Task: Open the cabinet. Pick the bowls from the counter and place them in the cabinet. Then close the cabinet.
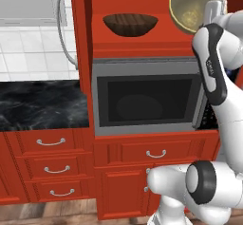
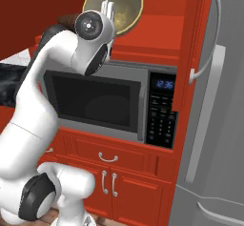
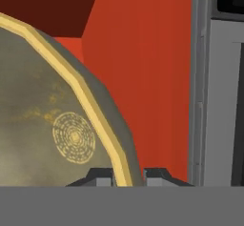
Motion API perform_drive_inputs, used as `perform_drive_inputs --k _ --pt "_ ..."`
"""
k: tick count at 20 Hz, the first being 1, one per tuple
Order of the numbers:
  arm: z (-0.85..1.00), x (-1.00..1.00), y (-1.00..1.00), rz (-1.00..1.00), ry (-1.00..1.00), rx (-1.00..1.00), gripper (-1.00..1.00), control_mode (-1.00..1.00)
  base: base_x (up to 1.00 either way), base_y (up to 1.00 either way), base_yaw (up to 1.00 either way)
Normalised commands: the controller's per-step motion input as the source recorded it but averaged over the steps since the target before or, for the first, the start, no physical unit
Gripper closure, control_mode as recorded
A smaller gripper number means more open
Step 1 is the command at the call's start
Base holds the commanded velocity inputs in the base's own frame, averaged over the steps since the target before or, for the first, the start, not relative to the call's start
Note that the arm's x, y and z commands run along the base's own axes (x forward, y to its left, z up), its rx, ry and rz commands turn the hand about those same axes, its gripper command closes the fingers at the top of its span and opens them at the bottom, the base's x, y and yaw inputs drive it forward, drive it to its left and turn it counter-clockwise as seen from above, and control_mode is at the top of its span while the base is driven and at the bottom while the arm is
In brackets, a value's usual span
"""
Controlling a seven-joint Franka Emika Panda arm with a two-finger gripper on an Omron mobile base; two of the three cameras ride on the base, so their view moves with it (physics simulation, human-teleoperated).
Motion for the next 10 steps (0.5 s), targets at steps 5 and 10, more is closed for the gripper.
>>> perform_drive_inputs --k 5,10 --pt "-0.12 0.44 -0.09 0.08 0.01 0.00 1.00 -1.00 0.00 0.00 0.00" --pt "-0.13 0.45 -0.08 0.08 0.00 0.00 1.00 -1.00 0.00 0.00 0.00"
